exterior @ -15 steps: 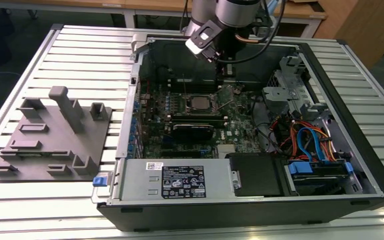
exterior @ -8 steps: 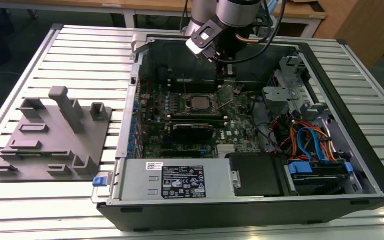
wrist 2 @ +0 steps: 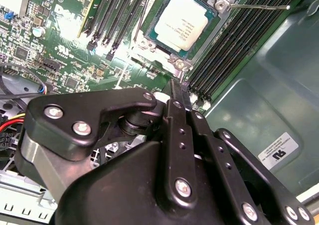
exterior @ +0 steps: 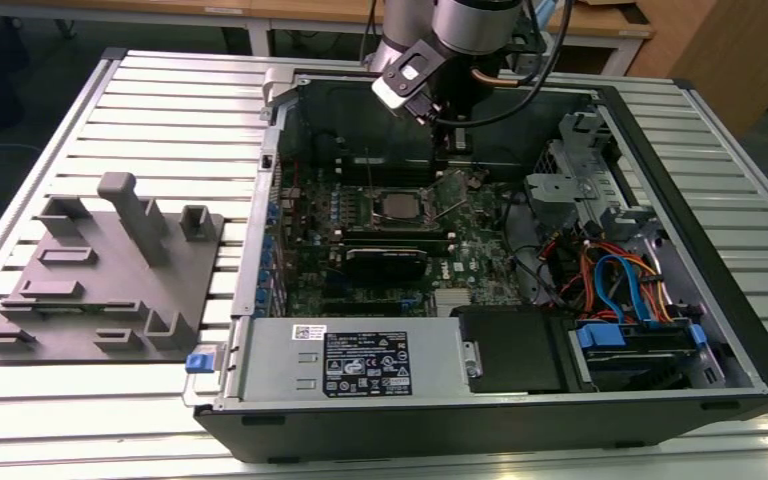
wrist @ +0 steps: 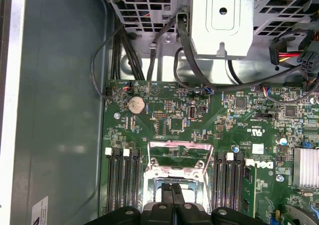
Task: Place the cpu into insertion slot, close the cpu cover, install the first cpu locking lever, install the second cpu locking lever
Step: 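Close the cpu cover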
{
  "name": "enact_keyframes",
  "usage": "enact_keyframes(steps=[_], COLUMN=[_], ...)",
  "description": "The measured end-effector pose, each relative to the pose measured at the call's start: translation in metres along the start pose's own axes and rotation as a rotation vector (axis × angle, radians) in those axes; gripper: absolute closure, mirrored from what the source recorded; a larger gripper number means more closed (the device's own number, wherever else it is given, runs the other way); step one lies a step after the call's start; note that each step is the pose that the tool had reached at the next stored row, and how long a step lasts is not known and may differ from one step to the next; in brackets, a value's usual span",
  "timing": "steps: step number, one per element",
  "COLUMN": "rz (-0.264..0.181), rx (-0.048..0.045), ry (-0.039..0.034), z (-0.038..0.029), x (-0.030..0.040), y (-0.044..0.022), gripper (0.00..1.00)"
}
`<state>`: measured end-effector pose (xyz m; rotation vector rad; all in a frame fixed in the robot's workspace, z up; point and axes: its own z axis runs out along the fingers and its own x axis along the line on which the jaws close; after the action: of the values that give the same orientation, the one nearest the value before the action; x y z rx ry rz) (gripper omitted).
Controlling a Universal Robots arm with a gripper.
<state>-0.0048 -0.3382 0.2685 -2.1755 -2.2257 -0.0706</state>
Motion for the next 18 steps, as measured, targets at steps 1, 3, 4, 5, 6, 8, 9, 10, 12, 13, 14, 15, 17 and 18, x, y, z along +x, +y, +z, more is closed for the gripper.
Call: enact_keyframes(steps=[1, 3, 4, 5, 6, 8, 9, 10, 12, 13, 14, 15, 17, 18], rz=[0.0, 0.0, 0.0, 0.0, 0.0, 0.0, 0.0, 0.0, 0.0, 0.0, 0.0, 0.0, 0.0, 0.0], rx=[0.0, 0.0, 0.0001, 0.0004, 0.0008, 0.0016, 0.0019, 0.0021, 0.0025, 0.0025, 0.0026, 0.0026, 0.0026, 0.0027], ry=[0.0, 0.0002, 0.0003, 0.0, 0.0001, -0.0002, -0.0002, 0.0, 0.0001, 0.0, 0.0, 0.0001, 0.0001, 0.0001], z=[0.0, 0.0006, 0.0011, 0.0015, 0.002, 0.0025, 0.0027, 0.003, 0.0034, 0.0036, 0.0037, 0.0039, 0.0044, 0.0048], x=[0.0, 0.0, 0.0, -0.0002, -0.0002, -0.0004, -0.0005, -0.0005, -0.0007, -0.0007, -0.0008, -0.0008, -0.001, -0.001], y=[0.0001, 0.0014, 0.0027, 0.0044, 0.0065, 0.011, 0.0133, 0.0157, 0.0208, 0.0232, 0.0257, 0.0279, 0.0325, 0.0348], gripper=[0.9, 0.9, 0.9, 0.9, 0.9, 0.9, 0.9, 0.9, 0.9, 0.9, 0.9, 0.9, 0.9, 0.9])
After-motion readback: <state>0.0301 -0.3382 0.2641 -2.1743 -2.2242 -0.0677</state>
